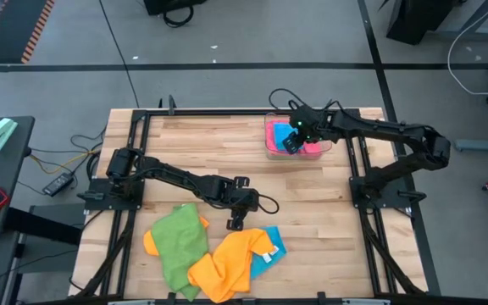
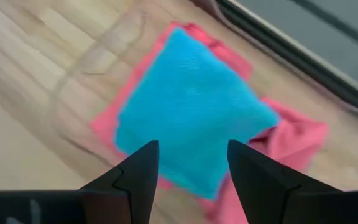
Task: Fold microfiber towels
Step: Fold the right yellow towel
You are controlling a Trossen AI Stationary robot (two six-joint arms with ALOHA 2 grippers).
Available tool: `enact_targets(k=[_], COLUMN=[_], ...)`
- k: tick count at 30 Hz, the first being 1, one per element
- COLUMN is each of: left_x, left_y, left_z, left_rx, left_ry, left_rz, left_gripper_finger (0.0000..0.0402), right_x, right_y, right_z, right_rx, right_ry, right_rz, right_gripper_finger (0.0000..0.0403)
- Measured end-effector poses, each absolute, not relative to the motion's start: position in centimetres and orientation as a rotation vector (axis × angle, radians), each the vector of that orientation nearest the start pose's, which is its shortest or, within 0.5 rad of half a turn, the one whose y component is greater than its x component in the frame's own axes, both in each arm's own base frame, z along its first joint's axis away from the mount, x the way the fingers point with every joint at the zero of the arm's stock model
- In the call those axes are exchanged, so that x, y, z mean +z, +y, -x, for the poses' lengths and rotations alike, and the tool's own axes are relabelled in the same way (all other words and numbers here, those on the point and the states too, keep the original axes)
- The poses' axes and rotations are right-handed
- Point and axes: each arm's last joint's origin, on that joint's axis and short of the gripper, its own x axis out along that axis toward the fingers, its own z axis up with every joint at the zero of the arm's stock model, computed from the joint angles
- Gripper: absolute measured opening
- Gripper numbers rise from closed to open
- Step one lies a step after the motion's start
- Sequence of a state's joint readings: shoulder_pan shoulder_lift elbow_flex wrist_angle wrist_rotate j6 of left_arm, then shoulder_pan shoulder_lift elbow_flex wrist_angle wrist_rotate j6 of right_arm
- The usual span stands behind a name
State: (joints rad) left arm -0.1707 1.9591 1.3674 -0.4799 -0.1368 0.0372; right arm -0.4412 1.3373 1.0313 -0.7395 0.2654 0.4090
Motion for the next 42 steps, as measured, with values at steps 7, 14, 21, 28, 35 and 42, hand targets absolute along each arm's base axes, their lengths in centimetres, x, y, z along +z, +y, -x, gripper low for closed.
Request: enact_targets(k=[7,14,21,28,35,42], left_x=[17.6,17.6,17.6,17.6,17.5,17.6], left_y=[-6.5,-6.6,-6.6,-6.6,-6.5,-6.6], left_z=[-39.7,-39.7,-39.7,-39.7,-39.6,-39.8], left_rx=[-0.052,-0.051,-0.052,-0.051,-0.052,-0.052], left_ry=[1.062,1.062,1.063,1.062,1.074,1.051], left_rz=[-0.199,-0.196,-0.198,-0.197,-0.199,-0.198], left_gripper_finger=[0.0054,0.0057,0.0061,0.0053,0.006,0.0057], right_x=[25.6,24.1,23.0,21.3,23.2,26.8], right_y=[-12.1,-12.6,-14.0,-14.2,-13.3,-9.8], right_z=[-22.2,-21.3,-19.9,-19.6,-19.8,-21.6], right_rx=[-0.632,-0.427,-0.472,-0.501,-0.538,-0.516], right_ry=[1.153,1.317,1.346,1.316,1.329,1.057], right_rz=[-0.045,0.263,0.201,0.177,0.12,0.093], right_gripper_finger=[0.0188,0.0165,0.0153,0.0156,0.015,0.0121])
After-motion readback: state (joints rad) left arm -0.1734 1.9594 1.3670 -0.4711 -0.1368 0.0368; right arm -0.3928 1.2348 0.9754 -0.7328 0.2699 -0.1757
